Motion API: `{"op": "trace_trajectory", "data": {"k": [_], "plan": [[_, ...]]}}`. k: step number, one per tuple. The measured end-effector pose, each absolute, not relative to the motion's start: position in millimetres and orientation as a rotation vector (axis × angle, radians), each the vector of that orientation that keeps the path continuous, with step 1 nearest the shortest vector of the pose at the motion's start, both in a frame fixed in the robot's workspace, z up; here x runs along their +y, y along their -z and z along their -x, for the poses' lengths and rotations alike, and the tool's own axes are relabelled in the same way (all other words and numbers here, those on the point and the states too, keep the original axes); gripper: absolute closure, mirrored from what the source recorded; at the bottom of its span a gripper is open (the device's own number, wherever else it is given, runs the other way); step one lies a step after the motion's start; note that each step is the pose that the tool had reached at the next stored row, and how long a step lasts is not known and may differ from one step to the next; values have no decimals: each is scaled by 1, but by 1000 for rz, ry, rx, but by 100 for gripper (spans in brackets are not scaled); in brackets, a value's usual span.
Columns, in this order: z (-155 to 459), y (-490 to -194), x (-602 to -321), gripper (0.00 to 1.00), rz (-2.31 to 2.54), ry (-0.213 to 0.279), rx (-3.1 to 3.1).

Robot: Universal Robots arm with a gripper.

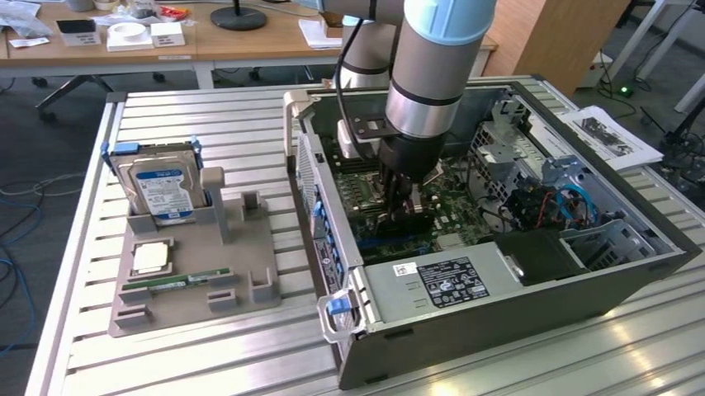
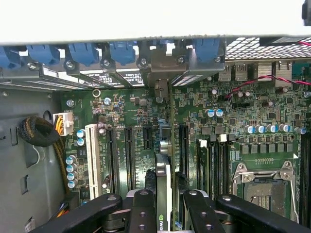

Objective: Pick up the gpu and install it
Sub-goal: 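Insert the gpu into the slot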

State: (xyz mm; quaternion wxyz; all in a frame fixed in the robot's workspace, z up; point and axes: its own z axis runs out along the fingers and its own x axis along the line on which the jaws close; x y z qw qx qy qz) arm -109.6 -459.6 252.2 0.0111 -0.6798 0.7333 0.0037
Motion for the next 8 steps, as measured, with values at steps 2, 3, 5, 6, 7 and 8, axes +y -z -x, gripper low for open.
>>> {"op": "trace_trajectory", "data": {"k": [2,3,5,6,7,8], "plan": [[110,-252,-460,74,2121,-11,2288],[110,-252,-460,74,2121,-11,2288],[110,-252,-460,74,2122,-11,2287],[110,-252,-460,74,2122,-11,2286],[110,-252,-460,74,2123,-11,2285],[110,-252,-460,74,2124,-11,2284]]}}
